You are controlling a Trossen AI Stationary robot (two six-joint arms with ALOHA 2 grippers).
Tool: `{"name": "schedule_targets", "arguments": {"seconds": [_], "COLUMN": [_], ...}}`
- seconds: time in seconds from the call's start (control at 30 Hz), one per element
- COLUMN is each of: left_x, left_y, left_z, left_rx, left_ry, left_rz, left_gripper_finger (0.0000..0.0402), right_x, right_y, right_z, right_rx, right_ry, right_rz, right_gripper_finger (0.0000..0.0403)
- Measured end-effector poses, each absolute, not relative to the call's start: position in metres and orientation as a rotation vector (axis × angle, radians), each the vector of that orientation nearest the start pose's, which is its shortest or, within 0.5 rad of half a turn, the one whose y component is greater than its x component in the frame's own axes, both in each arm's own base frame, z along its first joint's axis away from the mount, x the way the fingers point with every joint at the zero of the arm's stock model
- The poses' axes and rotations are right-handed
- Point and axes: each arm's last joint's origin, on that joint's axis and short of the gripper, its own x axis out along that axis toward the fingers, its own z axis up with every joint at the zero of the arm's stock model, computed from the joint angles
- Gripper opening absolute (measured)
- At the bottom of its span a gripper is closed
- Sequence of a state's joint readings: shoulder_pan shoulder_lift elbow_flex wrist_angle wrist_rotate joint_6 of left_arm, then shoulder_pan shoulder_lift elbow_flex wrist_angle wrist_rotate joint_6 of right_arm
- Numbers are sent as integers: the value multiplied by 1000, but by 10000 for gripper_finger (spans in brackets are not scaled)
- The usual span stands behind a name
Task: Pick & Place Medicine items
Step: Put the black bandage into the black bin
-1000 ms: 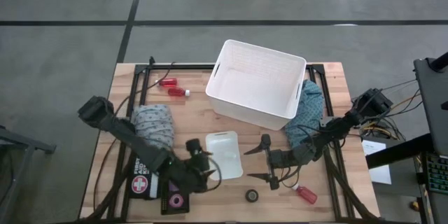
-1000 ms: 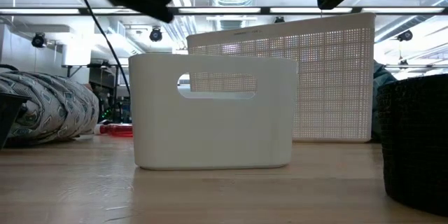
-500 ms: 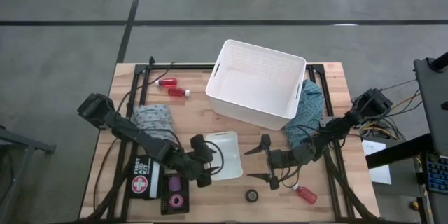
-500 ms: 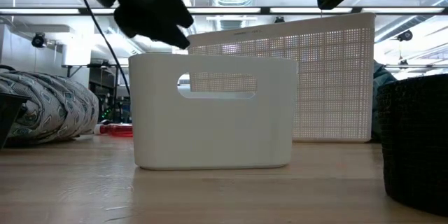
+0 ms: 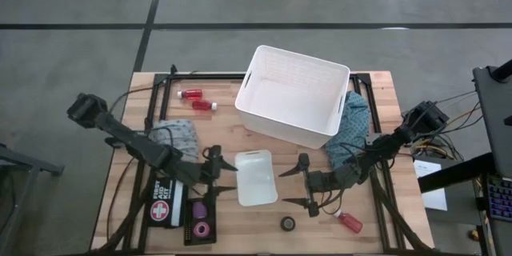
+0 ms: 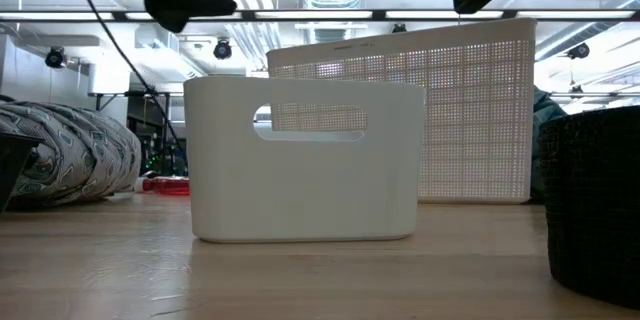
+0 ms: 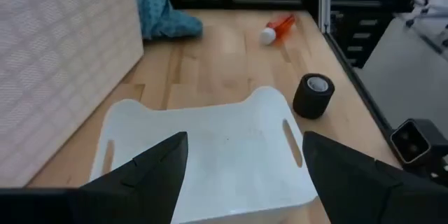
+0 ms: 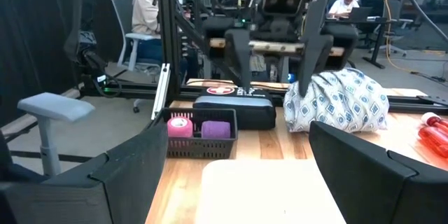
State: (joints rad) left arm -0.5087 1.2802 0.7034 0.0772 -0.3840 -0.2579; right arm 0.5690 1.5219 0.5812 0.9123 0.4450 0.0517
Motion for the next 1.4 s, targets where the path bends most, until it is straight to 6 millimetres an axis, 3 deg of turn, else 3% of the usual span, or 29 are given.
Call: {"name": "schedule_targets", "arguments": {"seconds": [0.2,0.43,1.4], "left_x": [211,197,197], "left_y": [-105,-98,-97], "left_z": [232,234,232], "left_rx": [-70,-115,-104], "left_ry": [411,385,406], "left_rz": [-70,-67,-64], "left_gripper_finger": [286,287,287], "right_x": [254,254,254], "right_y": [148,148,147], "right_z": [200,200,200], "right_rx": [28,28,8], "right_ry": [45,45,43], "right_rz": [123,123,121], "right_gripper_finger": [341,341,341]}}
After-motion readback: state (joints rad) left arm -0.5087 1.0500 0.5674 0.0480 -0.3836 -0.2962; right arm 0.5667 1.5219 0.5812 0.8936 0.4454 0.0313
